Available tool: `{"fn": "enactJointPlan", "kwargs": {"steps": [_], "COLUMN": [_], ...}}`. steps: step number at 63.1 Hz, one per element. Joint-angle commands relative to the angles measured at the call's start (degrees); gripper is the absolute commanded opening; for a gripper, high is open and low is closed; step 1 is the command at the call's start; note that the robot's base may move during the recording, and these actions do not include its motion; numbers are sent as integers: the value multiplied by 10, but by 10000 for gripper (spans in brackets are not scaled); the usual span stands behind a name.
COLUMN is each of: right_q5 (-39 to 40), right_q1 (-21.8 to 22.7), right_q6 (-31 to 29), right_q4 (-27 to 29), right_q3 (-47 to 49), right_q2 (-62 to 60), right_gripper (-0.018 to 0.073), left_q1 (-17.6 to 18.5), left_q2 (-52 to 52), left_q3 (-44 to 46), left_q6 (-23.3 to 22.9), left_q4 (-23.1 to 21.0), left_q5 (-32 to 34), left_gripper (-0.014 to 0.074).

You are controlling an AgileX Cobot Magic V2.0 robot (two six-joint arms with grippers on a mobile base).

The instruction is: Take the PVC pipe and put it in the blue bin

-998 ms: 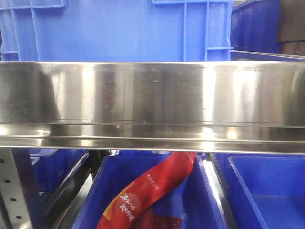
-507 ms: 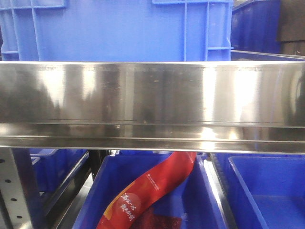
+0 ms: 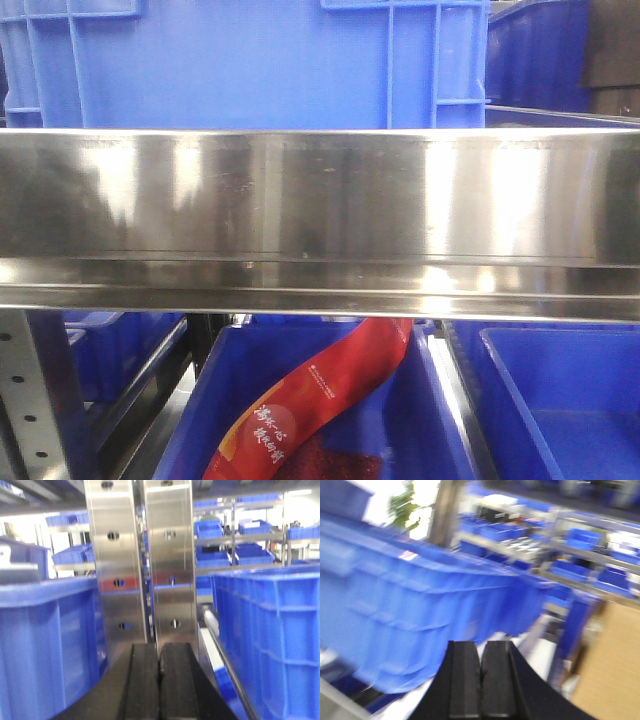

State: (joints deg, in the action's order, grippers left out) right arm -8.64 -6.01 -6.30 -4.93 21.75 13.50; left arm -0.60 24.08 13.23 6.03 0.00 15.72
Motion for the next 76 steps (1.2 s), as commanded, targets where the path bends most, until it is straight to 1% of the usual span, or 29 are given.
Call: {"fn": "enactJointPlan", "kwargs": {"steps": [1,6,19,28,34,49,53,59,70,76], "right_q5": [17,32,40,55,69,95,108,118,141,139], "right_q1": [31,45,48,48,48,49,49,49,49,49], "right_q6": [2,2,2,2,2,2,2,2,2,2], "right_q4": [21,49,49,49,61,73,86,122,150,163], "right_q3": [-10,-30,-74,-110,-135,-160,-170,-178,-180,-180], "right_q2": [-15,-36,-93,-135,-135,-135,-135,-135,-135,-135], "right_gripper": [-162,-162,-162,-162,-162,-162,-162,-162,-162,-162], "left_q1": [-3,-3,-3,-3,-3,-3,-3,-3,-3,-3], "left_q2": [-4,-4,-4,-4,-4,-22,-34,-56,-108,-127], "left_q3": [-7,-14,-25,-35,-45,-79,-87,-99,-116,-124], "left_q6": [-2,-2,-2,-2,-2,-2,-2,-2,-2,-2], "left_q4": [0,0,0,0,0,0,0,0,0,-11], "left_q5": [20,25,37,75,93,93,93,93,93,93], "left_gripper": [-111,-111,-111,-111,-111,-111,-111,-111,-111,-111]}}
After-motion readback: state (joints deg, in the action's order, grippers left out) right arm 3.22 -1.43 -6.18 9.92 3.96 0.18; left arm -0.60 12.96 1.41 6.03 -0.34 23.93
